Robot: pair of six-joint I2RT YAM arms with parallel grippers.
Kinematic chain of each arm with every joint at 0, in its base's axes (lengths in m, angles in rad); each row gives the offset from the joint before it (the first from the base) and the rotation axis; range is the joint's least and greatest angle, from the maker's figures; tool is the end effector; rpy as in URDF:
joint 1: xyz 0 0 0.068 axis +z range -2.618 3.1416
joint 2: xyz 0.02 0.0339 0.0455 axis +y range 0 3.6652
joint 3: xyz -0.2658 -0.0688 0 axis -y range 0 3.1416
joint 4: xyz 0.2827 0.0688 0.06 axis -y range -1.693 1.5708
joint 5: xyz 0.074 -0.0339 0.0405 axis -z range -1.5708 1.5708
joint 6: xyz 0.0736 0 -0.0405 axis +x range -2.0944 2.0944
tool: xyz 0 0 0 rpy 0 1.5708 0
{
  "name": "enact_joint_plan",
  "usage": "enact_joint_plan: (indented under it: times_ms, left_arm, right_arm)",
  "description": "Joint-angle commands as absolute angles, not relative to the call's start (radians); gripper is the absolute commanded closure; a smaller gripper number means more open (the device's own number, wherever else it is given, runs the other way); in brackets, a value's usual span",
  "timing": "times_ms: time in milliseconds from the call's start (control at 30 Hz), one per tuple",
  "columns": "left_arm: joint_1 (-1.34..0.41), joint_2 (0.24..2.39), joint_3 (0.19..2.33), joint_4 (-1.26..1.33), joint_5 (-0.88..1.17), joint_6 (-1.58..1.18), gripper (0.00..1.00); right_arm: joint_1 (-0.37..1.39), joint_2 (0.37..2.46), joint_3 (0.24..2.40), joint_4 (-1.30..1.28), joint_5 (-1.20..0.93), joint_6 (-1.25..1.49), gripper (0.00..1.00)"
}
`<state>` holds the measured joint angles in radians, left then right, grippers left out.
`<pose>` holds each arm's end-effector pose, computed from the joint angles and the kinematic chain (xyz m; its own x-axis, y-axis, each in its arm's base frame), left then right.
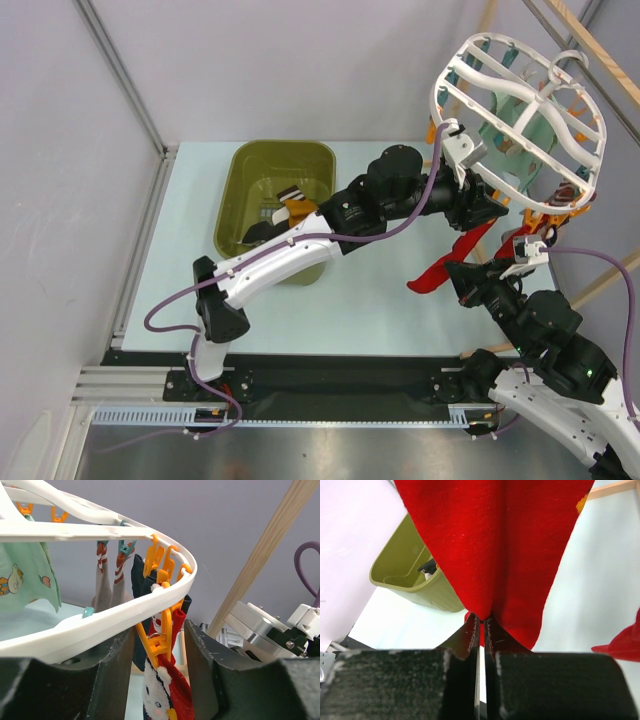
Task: Remove the socks clipped to the hanger
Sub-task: Remove the sock from the hanger.
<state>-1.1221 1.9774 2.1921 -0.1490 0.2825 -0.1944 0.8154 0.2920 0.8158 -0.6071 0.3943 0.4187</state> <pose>0.2127 -0.4891 0.4860 -0.1625 -0.0901 -0.9826 0.9729 0.1514 -0.1748 0.1040 0.0692 0.3716 -0.2187 0.3153 -0.9234 -0.3511 0.8575 0.3760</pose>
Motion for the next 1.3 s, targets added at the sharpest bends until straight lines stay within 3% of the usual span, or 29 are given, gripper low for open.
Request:
enact_joint_plan:
  times_ms: [0,267,600,733,767,967,1067,1267]
  left_arm:
    - [-1.12,1.99,2.246,-0.106,0.264,-0.201,0.52]
    - [-1.152,1.985,2.255,-0.126,0.186,-0.15,0.45]
    - [-1.155,2.002,2.273,-0.14,0.137,-0.147,0.49]
    - [-1.157,2.011,2.276,-0.127,0.158,-0.15,0.58]
    - [-1.16,2.013,2.278,-0.124,0.17,-0.147,0.67]
    - [-1.164,2.003,2.281,-0.109,0.186,-0.133,0.94]
    - [-1.166,1.997,2.281,-0.106,0.19,-0.135,1.0]
    - [-1.166,1.985,2.281,-0.106,0.201,-0.143,1.0]
  right_arm:
    - [0.818,0.288,0.825,-0.569,0.393,0.428,1.0]
    - [0.819,0.307,0.833,-0.566,0.393,0.436,1.0]
    - [0.818,0.308,0.836,-0.571,0.39,0.448,1.0]
    - [0.818,0.307,0.831,-0.572,0.394,0.448,1.0]
    - [0.819,0.305,0.828,-0.574,0.394,0.449,1.0]
    - [0.818,0.298,0.821,-0.578,0.397,0.454,1.0]
    - [0.818,0.29,0.818,-0.589,0.403,0.456,1.0]
    - [0.818,0.27,0.815,-0.621,0.42,0.463,1.0]
